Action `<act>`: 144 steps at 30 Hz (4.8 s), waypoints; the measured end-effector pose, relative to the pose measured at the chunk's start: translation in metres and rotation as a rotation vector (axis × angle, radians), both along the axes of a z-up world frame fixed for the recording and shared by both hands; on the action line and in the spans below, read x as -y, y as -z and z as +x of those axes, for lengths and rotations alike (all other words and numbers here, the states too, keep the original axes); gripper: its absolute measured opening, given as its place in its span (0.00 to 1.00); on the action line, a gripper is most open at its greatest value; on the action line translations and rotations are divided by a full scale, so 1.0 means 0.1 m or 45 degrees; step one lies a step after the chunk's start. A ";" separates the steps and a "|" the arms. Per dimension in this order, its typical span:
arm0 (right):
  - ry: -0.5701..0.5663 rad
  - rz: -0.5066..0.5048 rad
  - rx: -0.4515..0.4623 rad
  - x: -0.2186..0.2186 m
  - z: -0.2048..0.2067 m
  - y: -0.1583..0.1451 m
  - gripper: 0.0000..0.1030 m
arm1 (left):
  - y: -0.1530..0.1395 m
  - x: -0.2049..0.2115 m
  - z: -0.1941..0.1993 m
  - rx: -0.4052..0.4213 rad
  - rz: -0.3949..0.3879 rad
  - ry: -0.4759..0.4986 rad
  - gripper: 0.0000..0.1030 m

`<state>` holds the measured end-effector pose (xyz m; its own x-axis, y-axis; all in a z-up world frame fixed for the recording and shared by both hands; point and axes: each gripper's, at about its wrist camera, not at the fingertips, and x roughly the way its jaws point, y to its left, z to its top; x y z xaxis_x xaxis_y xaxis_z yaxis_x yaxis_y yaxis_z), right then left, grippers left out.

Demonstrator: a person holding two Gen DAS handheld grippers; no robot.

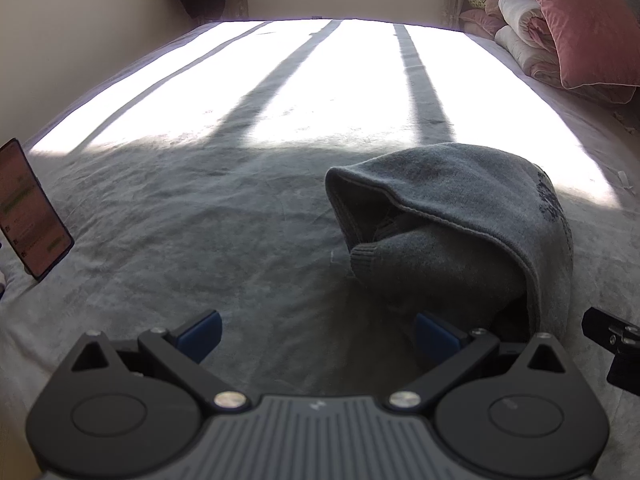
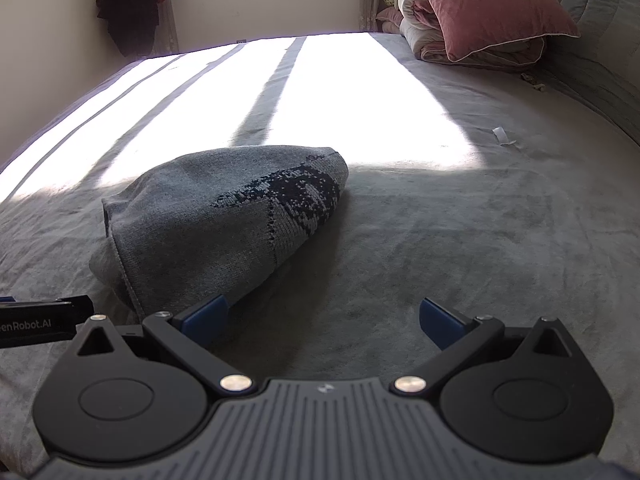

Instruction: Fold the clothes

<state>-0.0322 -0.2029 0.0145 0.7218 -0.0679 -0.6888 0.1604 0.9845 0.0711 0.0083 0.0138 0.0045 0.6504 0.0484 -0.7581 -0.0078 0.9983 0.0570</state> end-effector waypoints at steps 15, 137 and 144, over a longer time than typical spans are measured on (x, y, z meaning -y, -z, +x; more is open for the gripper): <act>-0.025 0.010 0.015 -0.03 0.02 -0.05 1.00 | 0.02 -0.03 0.06 -0.030 -0.028 -0.023 1.00; -0.545 0.519 0.251 -0.13 -0.23 -0.43 0.08 | -0.64 -0.40 -0.74 0.198 -0.290 0.522 0.03; -0.684 0.582 0.074 -0.33 -0.26 -0.21 0.07 | -0.62 -0.41 -0.58 0.157 -0.325 0.512 0.32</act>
